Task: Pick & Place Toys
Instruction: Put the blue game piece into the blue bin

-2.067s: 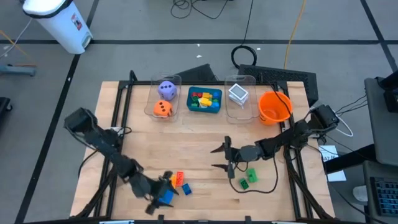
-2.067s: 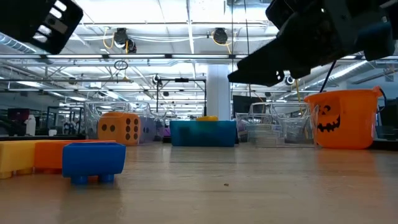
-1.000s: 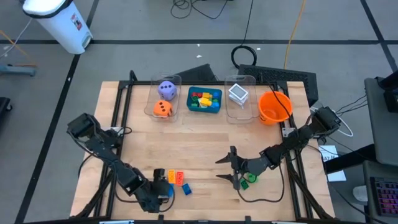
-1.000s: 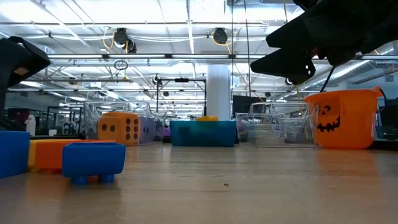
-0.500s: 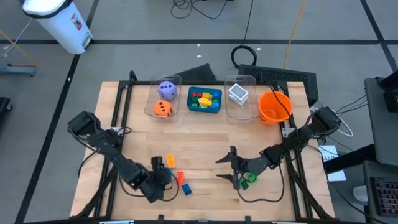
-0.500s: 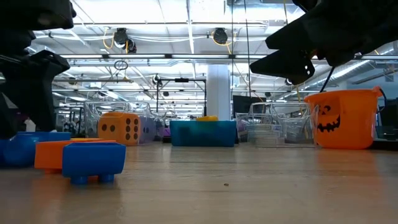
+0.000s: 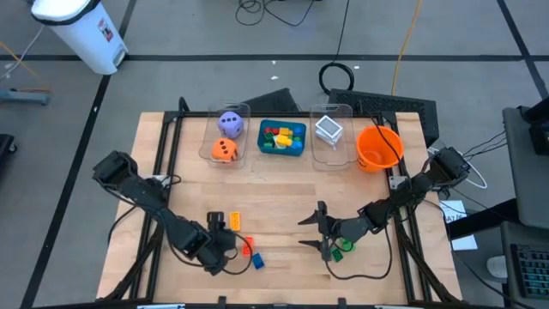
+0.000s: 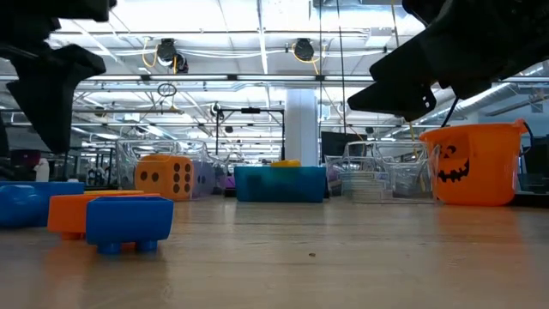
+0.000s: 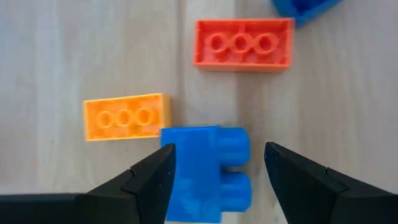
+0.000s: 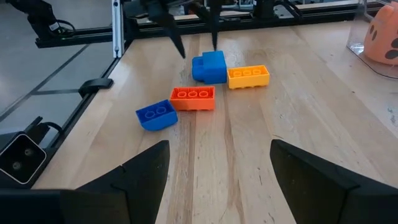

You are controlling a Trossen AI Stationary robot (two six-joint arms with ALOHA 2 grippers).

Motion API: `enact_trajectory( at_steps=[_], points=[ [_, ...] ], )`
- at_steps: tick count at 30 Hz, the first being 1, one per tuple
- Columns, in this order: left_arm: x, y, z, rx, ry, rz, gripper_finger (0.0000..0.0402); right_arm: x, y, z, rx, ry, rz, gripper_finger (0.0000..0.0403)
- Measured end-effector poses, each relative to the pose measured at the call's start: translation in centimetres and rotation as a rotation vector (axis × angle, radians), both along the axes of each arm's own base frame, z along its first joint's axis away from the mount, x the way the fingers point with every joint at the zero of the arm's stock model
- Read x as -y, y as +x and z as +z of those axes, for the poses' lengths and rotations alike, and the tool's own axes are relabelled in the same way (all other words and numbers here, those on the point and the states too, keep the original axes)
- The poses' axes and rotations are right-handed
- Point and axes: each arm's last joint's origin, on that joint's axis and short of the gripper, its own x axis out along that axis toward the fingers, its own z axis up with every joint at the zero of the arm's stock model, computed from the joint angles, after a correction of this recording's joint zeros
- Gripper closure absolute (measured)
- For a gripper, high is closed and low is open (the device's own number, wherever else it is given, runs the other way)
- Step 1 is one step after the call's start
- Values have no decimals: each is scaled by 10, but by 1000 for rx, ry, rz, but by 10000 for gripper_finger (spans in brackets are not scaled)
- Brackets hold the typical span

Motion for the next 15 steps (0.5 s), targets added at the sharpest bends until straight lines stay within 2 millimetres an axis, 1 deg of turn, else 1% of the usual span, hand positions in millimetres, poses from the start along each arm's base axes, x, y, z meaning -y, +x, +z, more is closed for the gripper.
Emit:
enact_trajectory(
  at_steps=[6,15],
  points=[
    [-14,4,-1,-66,8,43,149,0,0,0,0,1,0,133],
    [-23,10,-2,-115,-43,47,149,0,0,-1,-7,-3,0,133]
  ],
)
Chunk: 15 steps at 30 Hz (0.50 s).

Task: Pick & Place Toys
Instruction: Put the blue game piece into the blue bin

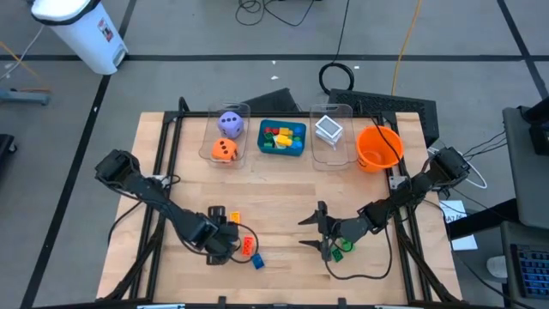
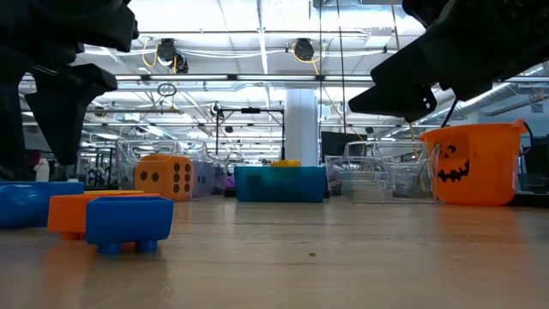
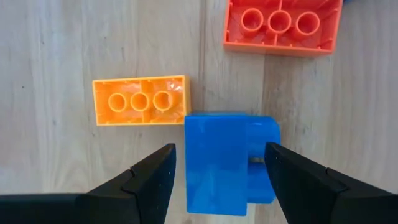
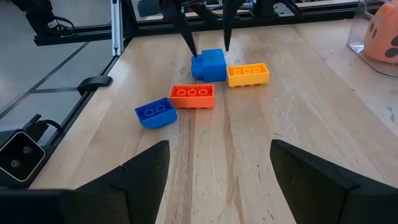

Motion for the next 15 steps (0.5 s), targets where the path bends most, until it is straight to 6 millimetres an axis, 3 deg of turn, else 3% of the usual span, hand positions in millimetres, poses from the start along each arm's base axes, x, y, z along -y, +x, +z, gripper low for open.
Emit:
enact_trajectory(
  at_steps=[15],
  points=[
    [-4,1,-3,-11,-3,3,149,0,0,-1,-12,-7,0,133]
  ],
)
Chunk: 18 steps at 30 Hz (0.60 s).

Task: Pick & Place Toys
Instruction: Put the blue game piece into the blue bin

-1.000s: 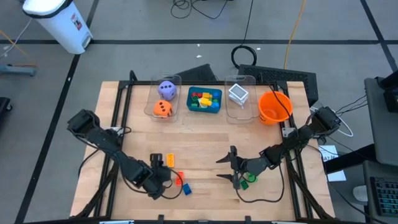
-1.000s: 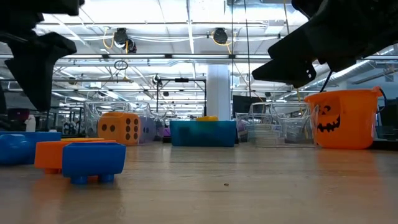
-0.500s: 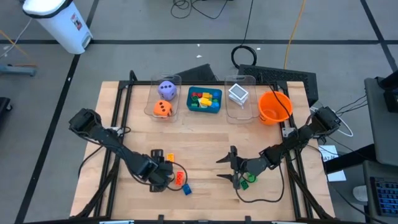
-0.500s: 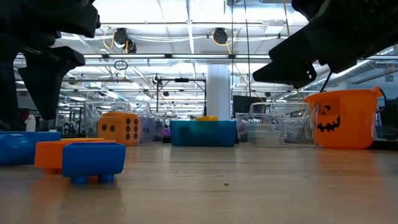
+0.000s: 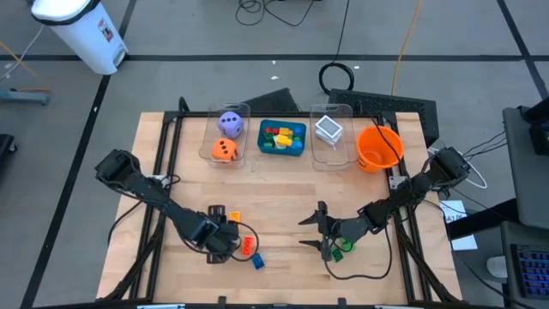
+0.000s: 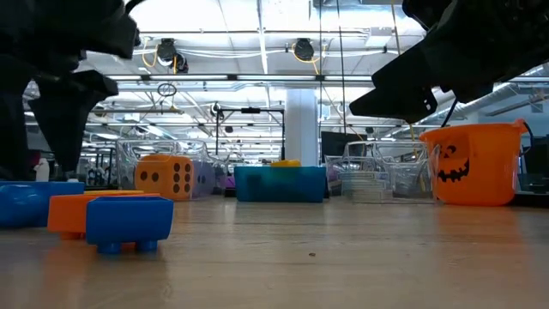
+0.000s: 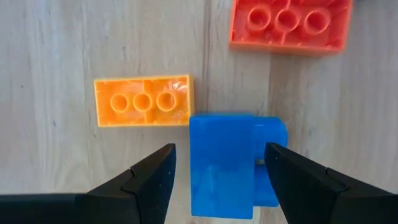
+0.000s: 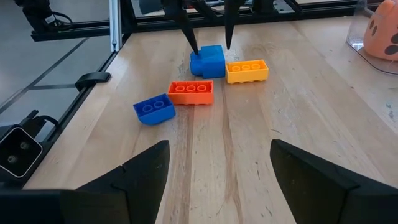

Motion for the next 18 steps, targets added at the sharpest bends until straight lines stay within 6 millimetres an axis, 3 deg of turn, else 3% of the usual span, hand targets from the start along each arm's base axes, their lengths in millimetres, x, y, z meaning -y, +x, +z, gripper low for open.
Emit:
enact_trajectory(
  at_steps=[6,18],
  points=[
    [-4,-7,-13,-40,-19,28,149,0,0,0,-1,-1,0,133],
    [-8,-5,-14,-49,-37,49,149,0,0,0,-1,0,0,133]
  ],
)
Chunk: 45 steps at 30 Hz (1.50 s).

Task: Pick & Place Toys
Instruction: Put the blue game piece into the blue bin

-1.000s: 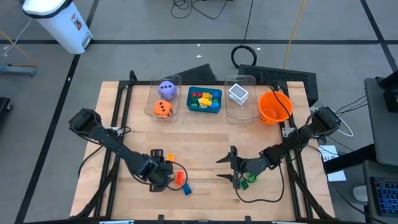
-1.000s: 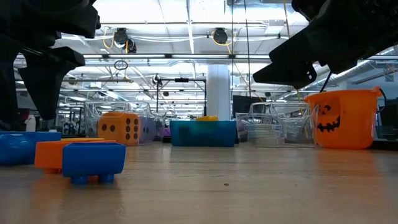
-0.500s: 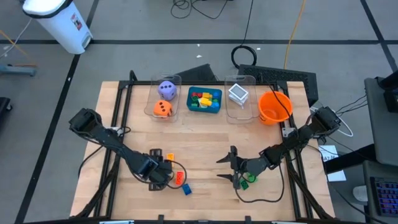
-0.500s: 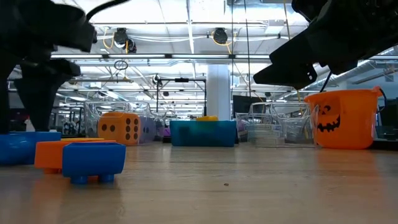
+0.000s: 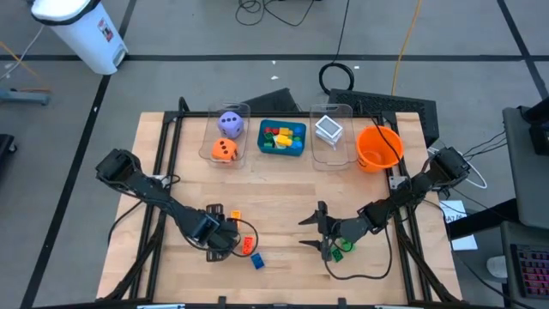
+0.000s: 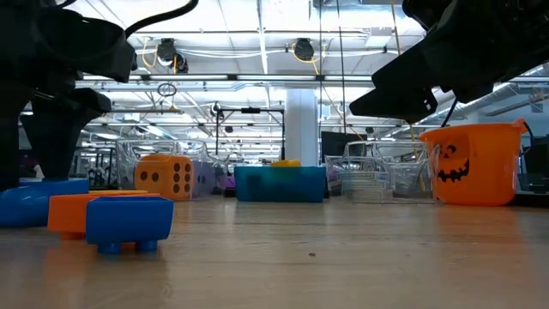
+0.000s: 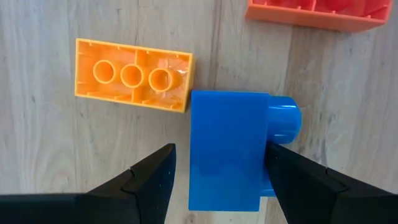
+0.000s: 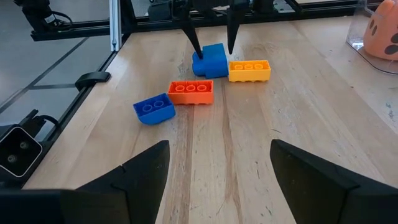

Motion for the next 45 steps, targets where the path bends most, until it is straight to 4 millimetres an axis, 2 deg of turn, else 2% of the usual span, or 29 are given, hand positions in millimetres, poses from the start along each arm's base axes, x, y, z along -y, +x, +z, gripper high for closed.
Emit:
enact_trajectory(
  at_steps=[4,11,16,21,26,33,39,45],
  points=[
    [-2,1,0,0,0,8,164,0,0,0,0,0,0,133],
    [-4,3,0,4,0,11,241,0,0,0,0,0,0,133],
    [-4,4,0,14,-4,-2,242,0,0,0,0,0,-1,133],
    [-4,4,0,14,-4,-6,219,0,0,0,0,0,0,133],
    [-4,4,0,13,-4,-5,241,0,0,0,-1,-1,0,133],
    [-4,3,2,-7,0,-4,242,0,0,0,-1,0,0,133],
    [-2,7,17,-27,11,-8,242,0,0,0,0,0,0,133],
    [-5,19,48,-16,41,-33,242,0,0,0,-1,20,-7,133]
  ],
)
